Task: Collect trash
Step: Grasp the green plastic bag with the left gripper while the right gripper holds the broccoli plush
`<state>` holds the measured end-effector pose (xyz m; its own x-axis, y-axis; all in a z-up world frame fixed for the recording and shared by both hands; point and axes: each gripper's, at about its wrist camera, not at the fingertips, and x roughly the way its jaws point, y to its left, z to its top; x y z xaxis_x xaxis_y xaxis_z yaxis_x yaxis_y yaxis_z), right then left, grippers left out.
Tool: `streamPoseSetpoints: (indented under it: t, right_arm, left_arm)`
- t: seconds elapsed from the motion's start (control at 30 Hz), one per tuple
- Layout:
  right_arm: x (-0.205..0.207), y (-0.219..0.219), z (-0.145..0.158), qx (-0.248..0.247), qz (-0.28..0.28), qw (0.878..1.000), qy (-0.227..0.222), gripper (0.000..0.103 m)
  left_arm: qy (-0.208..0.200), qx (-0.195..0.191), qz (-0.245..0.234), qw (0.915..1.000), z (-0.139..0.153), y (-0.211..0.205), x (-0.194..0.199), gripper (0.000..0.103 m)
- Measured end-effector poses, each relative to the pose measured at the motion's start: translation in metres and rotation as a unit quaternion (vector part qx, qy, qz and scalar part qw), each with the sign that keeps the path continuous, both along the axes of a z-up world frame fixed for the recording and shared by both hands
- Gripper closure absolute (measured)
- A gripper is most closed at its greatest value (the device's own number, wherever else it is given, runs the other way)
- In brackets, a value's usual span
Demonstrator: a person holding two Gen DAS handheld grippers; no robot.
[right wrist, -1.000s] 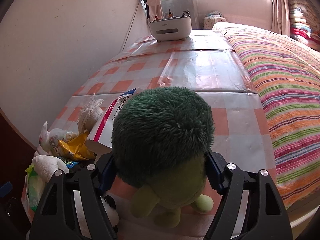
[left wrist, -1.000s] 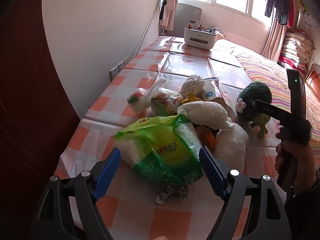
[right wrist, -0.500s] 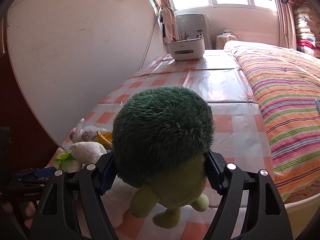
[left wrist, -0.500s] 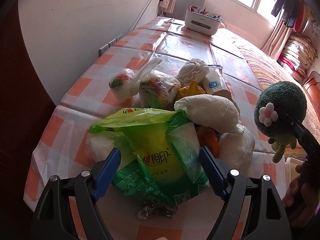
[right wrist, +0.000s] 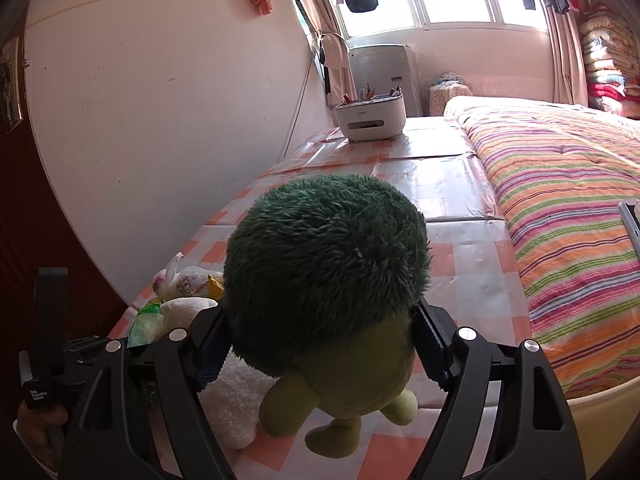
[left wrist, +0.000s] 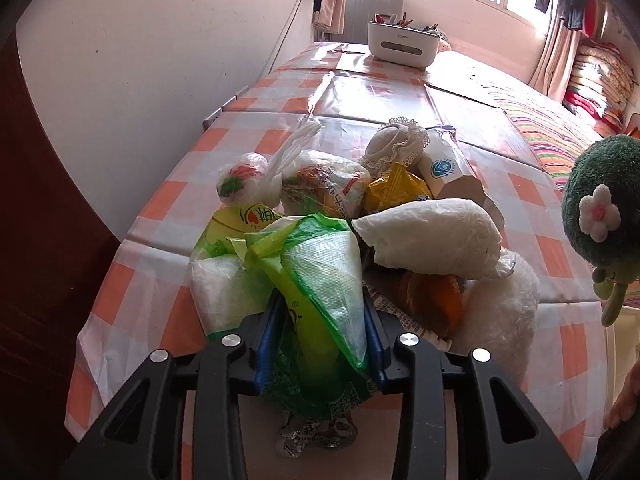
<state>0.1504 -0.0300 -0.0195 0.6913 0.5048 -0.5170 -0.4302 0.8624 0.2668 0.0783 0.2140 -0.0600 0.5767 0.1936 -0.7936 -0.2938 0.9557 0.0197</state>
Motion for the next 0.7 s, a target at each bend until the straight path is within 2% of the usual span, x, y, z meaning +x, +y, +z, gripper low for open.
streamPoseSetpoints:
  t: [0.13, 0.37, 0.5, 0.7]
  right_arm:
    - [-0.004, -0.007, 0.004, -0.001, -0.006, 1.0, -0.014, 0.027]
    - [-0.011, -0.022, 0.01, 0.003, -0.014, 1.0, -0.024, 0.027]
    - [-0.019, -0.032, 0.015, 0.004, -0.021, 0.999, -0.037, 0.027]
    - [-0.032, -0.052, 0.018, 0.004, -0.035, 0.998, -0.046, 0.027]
  left_arm:
    - [-0.033, -0.002, 0.006, 0.9994, 0.011, -0.001, -0.007, 0.083]
    - [-0.102, -0.037, 0.003, 0.9941, 0.046, 0.0, -0.025, 0.084]
    - [-0.116, -0.053, -0.008, 0.9918, 0.059, -0.008, -0.03, 0.084]
    - [-0.121, -0.041, -0.038, 0.9911, 0.068, -0.041, -0.034, 0.084]
